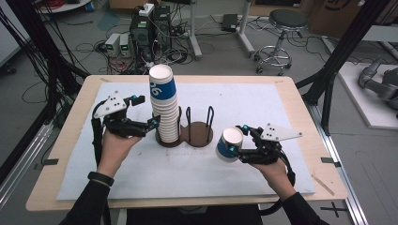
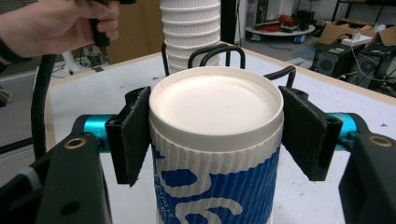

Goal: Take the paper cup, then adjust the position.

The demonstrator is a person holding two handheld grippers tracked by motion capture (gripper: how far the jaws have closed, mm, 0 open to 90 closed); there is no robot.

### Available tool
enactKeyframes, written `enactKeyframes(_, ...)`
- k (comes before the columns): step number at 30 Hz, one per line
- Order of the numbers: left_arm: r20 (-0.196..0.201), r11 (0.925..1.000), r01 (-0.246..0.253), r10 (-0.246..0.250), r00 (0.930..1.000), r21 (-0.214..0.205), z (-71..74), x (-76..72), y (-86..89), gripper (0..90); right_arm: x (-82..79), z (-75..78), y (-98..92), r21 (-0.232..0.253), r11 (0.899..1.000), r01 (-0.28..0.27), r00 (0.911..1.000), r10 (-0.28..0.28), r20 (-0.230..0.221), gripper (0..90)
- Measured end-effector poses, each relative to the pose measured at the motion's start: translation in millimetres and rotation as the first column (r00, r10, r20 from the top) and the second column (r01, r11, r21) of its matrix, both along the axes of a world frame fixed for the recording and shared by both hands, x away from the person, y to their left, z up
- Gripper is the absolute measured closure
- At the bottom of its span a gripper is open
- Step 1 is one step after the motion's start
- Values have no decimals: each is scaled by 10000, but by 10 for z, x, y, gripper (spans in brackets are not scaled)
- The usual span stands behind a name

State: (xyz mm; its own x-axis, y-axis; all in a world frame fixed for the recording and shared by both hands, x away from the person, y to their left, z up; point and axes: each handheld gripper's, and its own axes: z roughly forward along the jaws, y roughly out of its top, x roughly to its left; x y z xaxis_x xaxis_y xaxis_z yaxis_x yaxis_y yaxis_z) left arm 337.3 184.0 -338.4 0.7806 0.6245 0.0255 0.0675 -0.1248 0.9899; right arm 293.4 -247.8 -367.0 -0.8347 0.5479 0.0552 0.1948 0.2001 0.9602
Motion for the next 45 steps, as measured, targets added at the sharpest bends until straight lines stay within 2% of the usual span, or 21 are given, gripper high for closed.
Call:
enactKeyframes(2,148,10000,29,-28,9999,-69,-77,-97,-14,70,0,-1,2,0,10000,1,10000,-1,35,306)
enactKeyframes(6,-38,9999,136,-136,9999,44,-238,-252,-68,70,9,-5,-5,9,10000,17,10000,-17,46,306)
enactKeyframes(12,-416,9998,-35,43,9991,198,-445,-502,-152,70,35,-9,-12,87,9999,94,10000,-94,8,306)
enactKeyframes(14,-433,9997,-60,71,9990,254,-500,-557,-159,70,55,-14,-12,92,9998,152,9999,-152,-25,306)
enactKeyframes(17,-412,9991,-114,131,9991,406,-566,-609,-162,70,72,-22,-18,81,9996,265,9996,-265,-50,306)
enactKeyframes(20,-595,9988,103,-74,9982,478,-610,-631,-198,70,85,-28,-14,44,9996,292,9996,-292,-59,306)
enactKeyframes(23,-630,9988,351,-329,9975,329,-616,-635,-260,70,71,-31,-5,-9,9997,255,9997,-255,-65,306)
enactKeyframes(27,-433,9947,651,-618,9972,792,-633,-643,-394,70,39,-39,-3,27,9999,164,9998,-164,-64,306)
enactKeyframes(29,-482,9930,911,-876,9950,758,-640,-652,-437,70,31,-33,-2,28,9999,121,9999,-121,-43,306)
enactKeyframes(33,-496,9876,1412,-1380,9892,685,-670,-659,-521,70,26,-26,-4,140,9999,17,10000,-17,-34,306)
enactKeyframes(38,-814,9744,2191,-2147,9733,499,-735,-615,-633,70,27,-34,-7,290,9995,-99,9999,101,-83,306)
enactKeyframes(42,-943,9669,2499,-2443,9651,523,-779,-602,-708,70,46,-36,-20,539,9983,-239,9995,250,-190,306)
enactKeyframes(43,-1022,9636,2638,-2584,9606,434,-787,-598,-721,70,49,-36,-18,558,9981,-252,9995,262,-187,306)
enactKeyframes(45,-1093,9525,3037,-2995,9478,241,-791,-588,-727,100,44,-34,-12,592,9977,-328,9992,340,-195,306)
